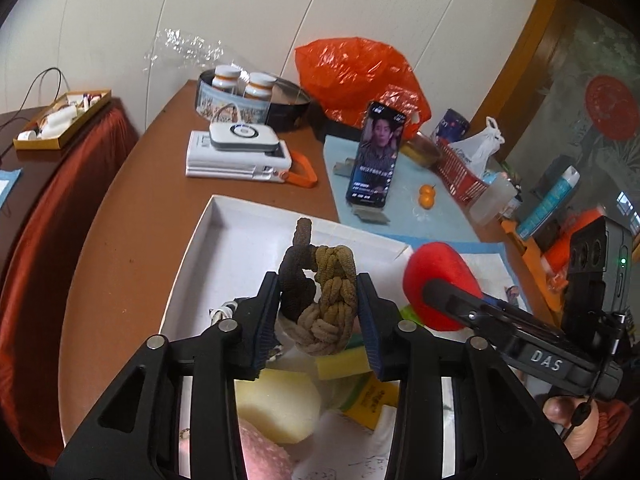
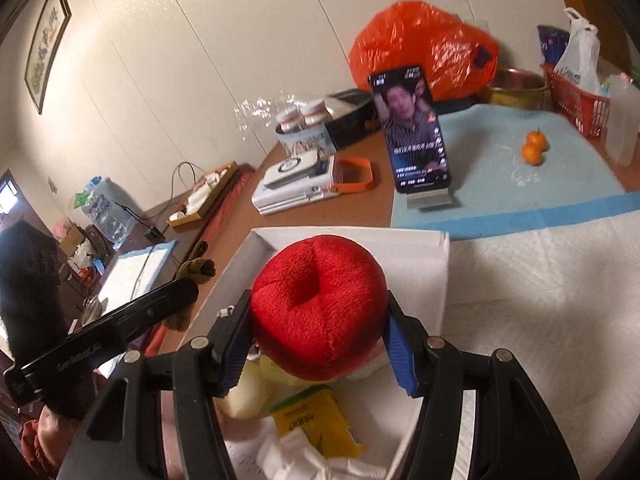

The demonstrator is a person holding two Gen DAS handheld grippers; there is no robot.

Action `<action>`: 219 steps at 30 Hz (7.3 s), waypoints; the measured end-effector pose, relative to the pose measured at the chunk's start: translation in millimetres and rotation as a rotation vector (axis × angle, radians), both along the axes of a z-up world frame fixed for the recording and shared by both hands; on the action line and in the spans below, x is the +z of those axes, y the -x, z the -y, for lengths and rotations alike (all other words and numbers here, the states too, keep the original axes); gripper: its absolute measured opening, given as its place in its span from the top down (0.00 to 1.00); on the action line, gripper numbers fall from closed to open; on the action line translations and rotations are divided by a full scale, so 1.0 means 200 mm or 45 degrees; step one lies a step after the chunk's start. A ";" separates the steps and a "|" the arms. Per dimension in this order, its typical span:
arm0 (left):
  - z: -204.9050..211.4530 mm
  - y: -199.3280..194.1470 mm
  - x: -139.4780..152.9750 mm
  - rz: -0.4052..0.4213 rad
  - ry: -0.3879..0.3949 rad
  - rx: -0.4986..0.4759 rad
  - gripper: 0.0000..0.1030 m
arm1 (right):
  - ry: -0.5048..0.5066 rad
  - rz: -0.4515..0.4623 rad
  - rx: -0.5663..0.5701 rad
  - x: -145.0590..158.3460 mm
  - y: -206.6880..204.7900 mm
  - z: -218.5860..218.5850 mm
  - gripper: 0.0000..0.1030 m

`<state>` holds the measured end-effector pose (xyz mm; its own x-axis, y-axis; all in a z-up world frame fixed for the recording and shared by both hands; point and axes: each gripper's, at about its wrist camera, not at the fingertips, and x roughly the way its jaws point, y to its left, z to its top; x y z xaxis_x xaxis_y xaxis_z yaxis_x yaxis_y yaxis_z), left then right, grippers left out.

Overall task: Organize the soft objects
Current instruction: 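Lower rope and apple plush into the white tray and open both grippers, then grasp the brown knit cloth with blue cord with the right gripper while the left approaches the white foam sheet, then close the left gripper on the white foam sheet, then lift the foam sheet and knit cloth and carry both over the white tray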

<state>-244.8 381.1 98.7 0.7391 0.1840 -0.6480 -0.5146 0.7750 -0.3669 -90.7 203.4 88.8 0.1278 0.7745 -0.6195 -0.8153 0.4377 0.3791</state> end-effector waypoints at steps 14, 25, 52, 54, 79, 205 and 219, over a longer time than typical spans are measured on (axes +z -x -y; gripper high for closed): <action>-0.13 0.23 0.01 0.012 -0.038 0.326 0.00 | -0.032 0.313 0.049 0.04 0.20 -0.07 0.00; -0.01 0.29 0.13 0.012 -0.148 0.351 0.00 | -0.099 0.362 0.040 0.11 0.27 0.01 0.00; 0.54 -0.10 0.19 -0.019 -0.182 0.119 0.00 | -0.141 0.273 -0.182 0.07 -0.06 0.55 0.00; 0.60 -0.17 0.18 -0.034 -0.183 0.097 0.00 | -0.137 0.256 -0.223 0.06 -0.14 0.63 0.00; 1.27 -1.06 -0.24 -0.326 -0.186 -0.243 0.00 | 0.123 0.159 -0.431 -0.25 -1.16 1.17 0.11; 0.99 -0.17 0.31 0.100 -0.320 0.105 0.12 | -0.326 0.169 -0.139 0.33 -0.31 0.96 0.73; 0.89 -0.03 0.31 0.105 -0.307 0.161 0.12 | -0.312 0.178 -0.097 0.33 -0.22 0.86 0.73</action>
<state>-238.8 203.1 161.2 0.7488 0.4197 -0.5130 -0.5888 0.7766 -0.2241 -46.0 30.8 155.3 0.2624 0.8837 -0.3877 -0.8354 0.4091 0.3672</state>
